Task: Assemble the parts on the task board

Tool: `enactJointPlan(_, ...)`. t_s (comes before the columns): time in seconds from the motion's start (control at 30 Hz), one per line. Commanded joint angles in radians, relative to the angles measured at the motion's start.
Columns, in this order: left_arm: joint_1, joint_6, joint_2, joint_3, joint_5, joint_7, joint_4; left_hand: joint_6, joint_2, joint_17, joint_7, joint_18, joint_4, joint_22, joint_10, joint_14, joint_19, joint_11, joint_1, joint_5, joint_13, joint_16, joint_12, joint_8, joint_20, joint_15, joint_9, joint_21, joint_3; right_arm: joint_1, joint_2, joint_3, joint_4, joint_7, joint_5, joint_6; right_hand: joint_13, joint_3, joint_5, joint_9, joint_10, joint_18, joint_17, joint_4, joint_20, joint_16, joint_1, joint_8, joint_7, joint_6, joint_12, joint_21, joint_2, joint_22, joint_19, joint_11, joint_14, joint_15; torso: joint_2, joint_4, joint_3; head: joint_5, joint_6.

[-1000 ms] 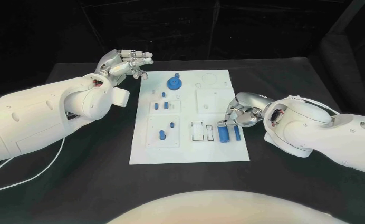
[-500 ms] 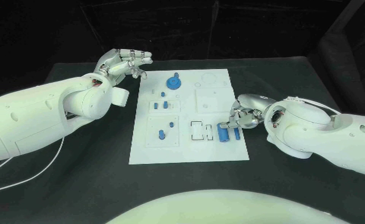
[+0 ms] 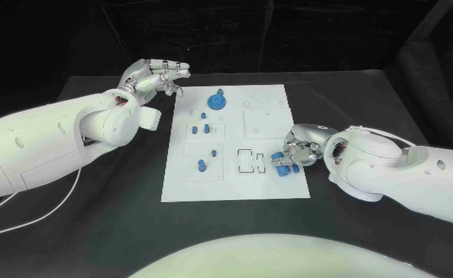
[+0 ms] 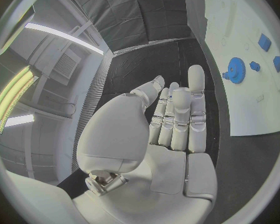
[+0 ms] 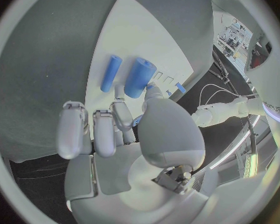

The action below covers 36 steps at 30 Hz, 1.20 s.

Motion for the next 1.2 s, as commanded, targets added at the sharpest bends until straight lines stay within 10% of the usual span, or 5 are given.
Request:
enactJointPlan(0.03, 0.002, 0.007, -0.001, 0.001, 0.002, 0.004, 0.002, -0.004, 0.006, -0.001, 0.001, 0.013, -0.003, -0.002, -0.007, -0.009, -0.004, -0.003, 0.001, -0.002, 0.002, -0.003, 0.005, 0.003, 0.002, 0.0, -0.001, -0.005, -0.002, -0.002, 0.008, 0.0, -0.004, 0.007, -0.007, 0.012, 0.001, -0.004, 0.006, 0.001, 0.003, -0.021, 0.031, -0.001, -0.002, 0.004, -0.006, 0.004, 0.0, -0.009, 0.004, 0.006, 0.008, 0.001, 0.003, -0.002, 0.064, -0.007, 0.0, 0.0011, -0.0001, 0.002, -0.002)
enactJointPlan(0.47, 0.002, 0.004, -0.003, 0.001, 0.002, 0.007, 0.003, -0.004, 0.006, -0.001, 0.001, 0.013, -0.002, -0.002, -0.008, -0.008, -0.004, -0.002, -0.002, -0.002, 0.002, -0.002, 0.007, 0.005, 0.002, 0.001, -0.001, -0.006, -0.004, -0.023, 0.044, -0.001, -0.025, 0.004, -0.004, -0.003, 0.013, 0.005, 0.02, 0.03, 0.006, -0.021, 0.036, -0.019, -0.004, 0.005, 0.072, 0.027, -0.003, -0.018, 0.002, 0.009, 0.029, 0.007, 0.004, -0.004, 0.065, -0.009, 0.0, -0.001, -0.0007, 0.005, -0.004)
enactJointPlan(0.8, 0.002, 0.005, -0.004, 0.001, 0.002, 0.006, 0.003, -0.004, 0.006, -0.001, 0.001, 0.013, -0.002, -0.002, -0.008, -0.008, -0.004, -0.002, -0.002, -0.002, 0.002, -0.002, 0.007, 0.005, 0.002, 0.001, -0.001, -0.006, -0.004, -0.025, 0.025, 0.0, 0.022, 0.021, 0.011, -0.153, 0.034, 0.001, 0.127, 0.056, 0.02, -0.023, 0.045, -0.025, -0.007, 0.01, 0.121, 0.043, -0.007, -0.016, 0.009, 0.014, 0.059, 0.017, 0.008, -0.009, 0.067, -0.013, -0.001, -0.0014, 0.0005, 0.008, -0.001)
enactJointPlan(1.2, 0.002, 0.007, 0.0, 0.001, 0.002, 0.004, 0.003, -0.004, 0.006, -0.001, 0.001, 0.013, -0.002, -0.002, -0.008, -0.008, -0.004, -0.002, -0.002, -0.002, 0.002, -0.002, 0.007, 0.005, 0.002, 0.001, -0.001, -0.006, -0.004, -0.022, 0.015, 0.002, 0.099, 0.03, 0.069, -0.239, 0.038, -0.011, 0.146, 0.065, 0.026, -0.025, 0.052, -0.012, -0.01, 0.014, 0.117, 0.046, -0.011, -0.006, 0.006, 0.019, 0.073, 0.025, 0.011, -0.012, 0.068, -0.016, 0.0, 0.0016, -0.0017, 0.006, 0.007)
